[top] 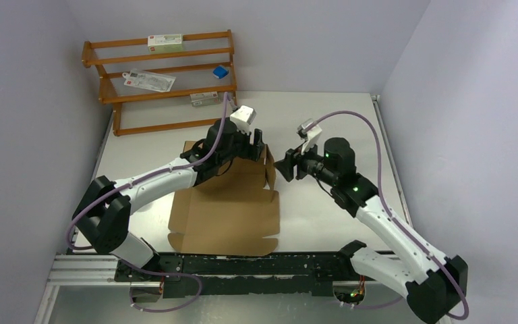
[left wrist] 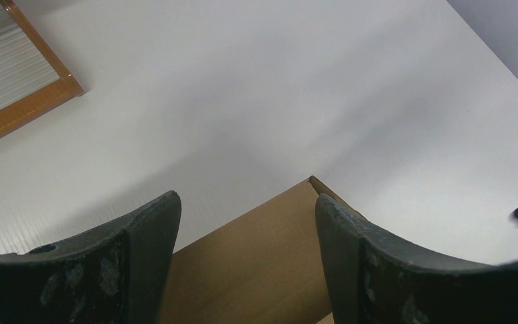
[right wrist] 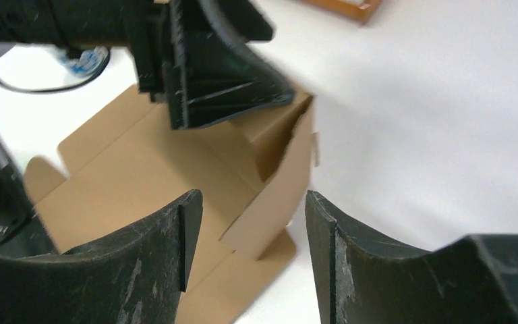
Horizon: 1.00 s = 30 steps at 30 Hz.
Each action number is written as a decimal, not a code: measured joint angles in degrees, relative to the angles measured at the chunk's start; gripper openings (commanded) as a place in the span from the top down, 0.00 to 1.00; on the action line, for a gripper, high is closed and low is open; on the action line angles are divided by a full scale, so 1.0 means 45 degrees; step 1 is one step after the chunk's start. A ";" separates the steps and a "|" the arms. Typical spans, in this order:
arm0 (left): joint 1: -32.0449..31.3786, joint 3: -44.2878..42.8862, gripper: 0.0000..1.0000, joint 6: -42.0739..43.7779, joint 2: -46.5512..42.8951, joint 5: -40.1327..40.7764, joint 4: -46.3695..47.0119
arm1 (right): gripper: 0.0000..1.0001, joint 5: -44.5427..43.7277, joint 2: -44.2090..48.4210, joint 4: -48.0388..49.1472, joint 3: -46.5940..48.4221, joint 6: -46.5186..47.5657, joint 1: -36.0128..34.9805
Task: Fold the paper box
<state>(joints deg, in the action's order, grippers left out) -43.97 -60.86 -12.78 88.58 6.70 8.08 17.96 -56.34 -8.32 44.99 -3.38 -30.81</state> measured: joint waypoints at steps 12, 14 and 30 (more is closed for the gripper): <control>0.0146 0.0160 0.22 0.0000 -0.0180 -0.0223 -0.0005 | 0.38 -0.3832 0.0189 0.1433 -0.1661 -0.0787 0.0311; 0.0165 0.0175 0.22 0.0000 -0.0194 -0.0262 -0.0015 | 0.38 -0.3463 -0.0248 0.1875 -0.2050 -0.0855 0.0330; 0.0549 0.0651 0.08 -0.0087 -0.1350 -0.0690 -0.0894 | 0.34 0.0296 -0.1297 0.5931 -0.4522 -0.1151 0.0325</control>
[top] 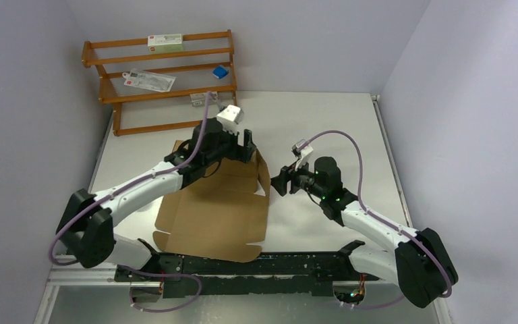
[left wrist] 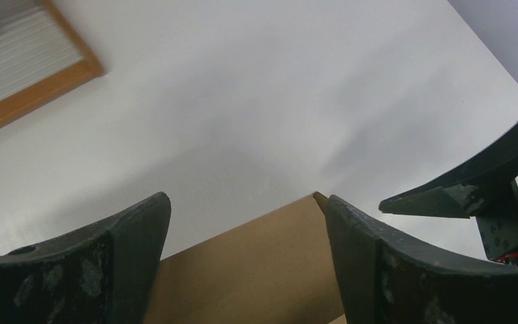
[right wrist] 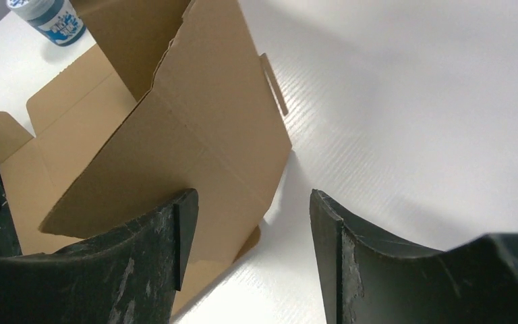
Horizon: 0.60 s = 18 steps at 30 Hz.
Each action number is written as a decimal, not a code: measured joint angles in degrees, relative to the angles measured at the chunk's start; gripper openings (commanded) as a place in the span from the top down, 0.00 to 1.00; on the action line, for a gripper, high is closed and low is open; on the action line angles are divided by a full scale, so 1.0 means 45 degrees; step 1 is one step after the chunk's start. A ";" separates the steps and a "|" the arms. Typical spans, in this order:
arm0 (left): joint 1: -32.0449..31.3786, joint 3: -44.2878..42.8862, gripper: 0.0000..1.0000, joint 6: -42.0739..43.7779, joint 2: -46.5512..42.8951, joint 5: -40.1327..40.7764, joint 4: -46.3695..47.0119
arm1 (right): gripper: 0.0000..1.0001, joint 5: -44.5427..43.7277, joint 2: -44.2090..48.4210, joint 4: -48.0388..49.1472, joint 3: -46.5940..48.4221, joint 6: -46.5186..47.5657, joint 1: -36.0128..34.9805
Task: Fold the paper box
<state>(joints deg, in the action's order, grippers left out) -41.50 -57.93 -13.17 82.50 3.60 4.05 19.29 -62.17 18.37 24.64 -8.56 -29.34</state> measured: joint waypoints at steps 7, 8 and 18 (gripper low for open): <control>0.1851 0.0539 0.02 -0.0432 -0.2161 0.1001 -0.1035 | 0.33 0.0437 -0.0447 0.0991 -0.0126 0.0194 0.0000; 0.2147 0.0685 0.02 -0.0525 -0.2414 0.1268 -0.1122 | 0.33 0.0520 -0.0520 0.1030 -0.0146 0.0219 0.0000; 0.4673 0.3089 0.02 -0.1549 -0.4143 0.3269 -0.1681 | 0.32 0.1530 -0.1161 0.1617 -0.0199 0.0340 -0.0005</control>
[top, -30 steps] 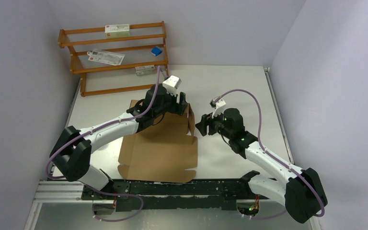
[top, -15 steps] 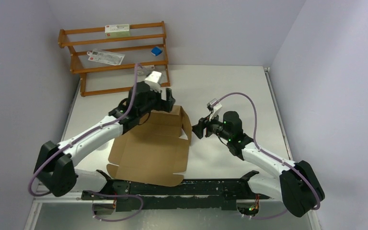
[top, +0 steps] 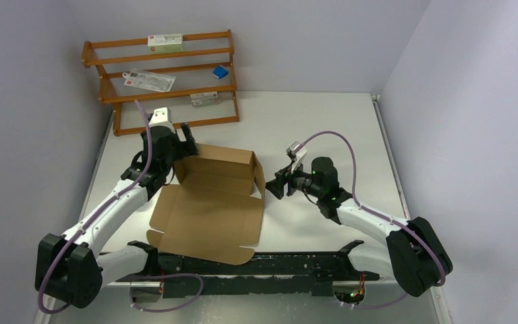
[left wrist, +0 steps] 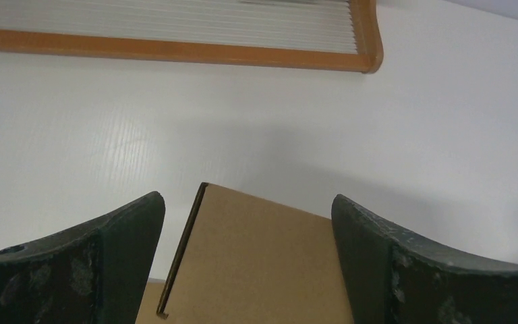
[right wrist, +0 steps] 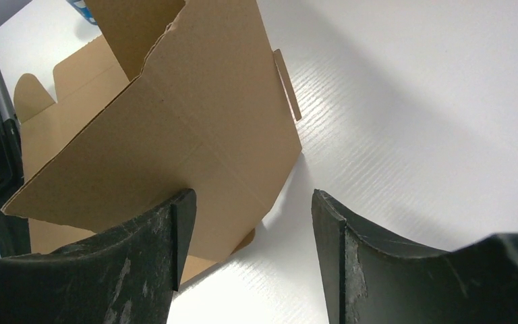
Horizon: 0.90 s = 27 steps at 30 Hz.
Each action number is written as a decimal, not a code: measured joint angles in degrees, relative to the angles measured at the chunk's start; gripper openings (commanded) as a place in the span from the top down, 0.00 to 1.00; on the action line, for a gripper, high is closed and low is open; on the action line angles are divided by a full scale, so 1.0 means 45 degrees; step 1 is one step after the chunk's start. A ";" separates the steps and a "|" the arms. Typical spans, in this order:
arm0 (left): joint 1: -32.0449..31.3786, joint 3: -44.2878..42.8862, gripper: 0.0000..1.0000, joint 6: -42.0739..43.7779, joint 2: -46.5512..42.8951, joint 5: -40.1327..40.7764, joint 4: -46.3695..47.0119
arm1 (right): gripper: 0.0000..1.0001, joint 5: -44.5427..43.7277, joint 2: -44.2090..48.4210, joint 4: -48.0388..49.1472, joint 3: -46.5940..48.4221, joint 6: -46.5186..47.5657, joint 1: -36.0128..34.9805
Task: Fold the paper box
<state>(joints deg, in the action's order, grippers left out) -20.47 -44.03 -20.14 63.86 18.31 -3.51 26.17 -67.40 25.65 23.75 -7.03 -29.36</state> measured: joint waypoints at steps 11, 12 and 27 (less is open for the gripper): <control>0.0622 0.1744 0.02 -0.1399 -0.0928 -0.0253 0.1457 | 0.31 0.0525 -0.0301 0.0374 0.0000 0.0068 -0.0199; 0.0627 0.1797 0.02 -0.1467 -0.0967 -0.0359 0.1496 | 0.31 0.0583 -0.0364 0.0442 0.0000 0.0107 -0.0282; 0.0690 0.1909 0.02 -0.2035 -0.0806 -0.2696 0.1792 | 0.20 -0.0845 -0.1613 0.2652 -0.0476 0.0379 -0.1734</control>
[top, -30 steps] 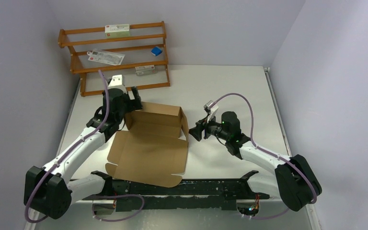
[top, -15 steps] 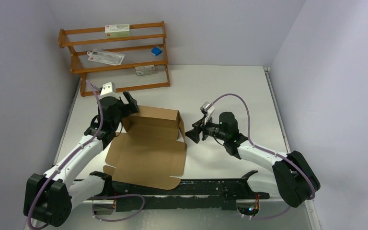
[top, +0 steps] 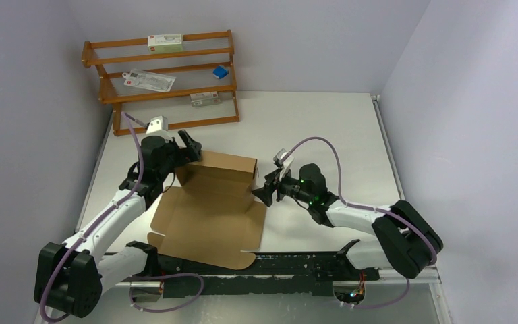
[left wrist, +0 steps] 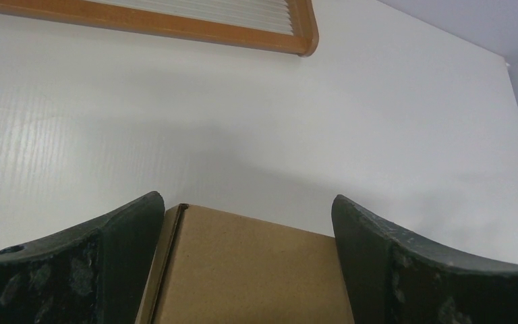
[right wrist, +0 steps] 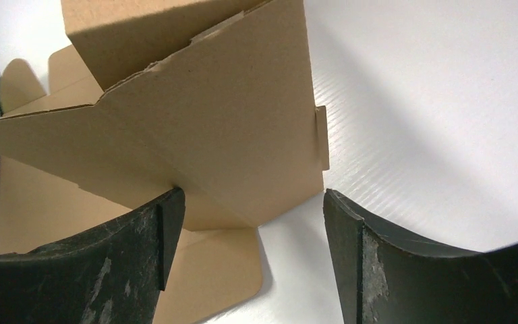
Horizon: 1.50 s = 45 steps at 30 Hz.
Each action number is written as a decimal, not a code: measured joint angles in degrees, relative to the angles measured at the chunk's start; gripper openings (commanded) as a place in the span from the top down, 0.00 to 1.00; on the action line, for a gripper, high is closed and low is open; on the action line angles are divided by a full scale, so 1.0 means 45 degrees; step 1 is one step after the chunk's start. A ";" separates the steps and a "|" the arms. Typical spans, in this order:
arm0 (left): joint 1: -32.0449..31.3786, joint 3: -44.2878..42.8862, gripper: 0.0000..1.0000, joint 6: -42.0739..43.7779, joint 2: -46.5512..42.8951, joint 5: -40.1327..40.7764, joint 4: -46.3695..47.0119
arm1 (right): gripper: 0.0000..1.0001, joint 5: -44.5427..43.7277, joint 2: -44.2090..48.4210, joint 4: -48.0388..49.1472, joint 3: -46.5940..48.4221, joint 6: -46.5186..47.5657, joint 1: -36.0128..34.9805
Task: Fold the paper box
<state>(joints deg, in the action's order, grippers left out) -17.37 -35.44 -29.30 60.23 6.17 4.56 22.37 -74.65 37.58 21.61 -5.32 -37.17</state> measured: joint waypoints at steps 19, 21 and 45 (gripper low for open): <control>0.0253 0.0005 0.08 0.0073 0.0024 -0.0685 0.0262 | 0.17 -0.3657 -0.2618 0.4269 -0.0068 0.1579 -0.1778; 0.0253 0.0005 0.08 0.0073 0.0024 -0.0918 0.0277 | 0.17 -0.3973 -0.2856 0.4527 -0.0068 0.1588 -0.1928; 0.0233 0.0015 0.07 0.0010 -0.0534 -0.2749 -0.0379 | 0.61 -0.8602 -0.4284 0.6504 0.0296 0.1627 -0.2147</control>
<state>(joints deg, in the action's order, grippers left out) -16.32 -35.38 -29.26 57.82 -6.20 2.85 -16.34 -93.93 66.85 22.94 2.00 -46.83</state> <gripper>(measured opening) 0.929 0.452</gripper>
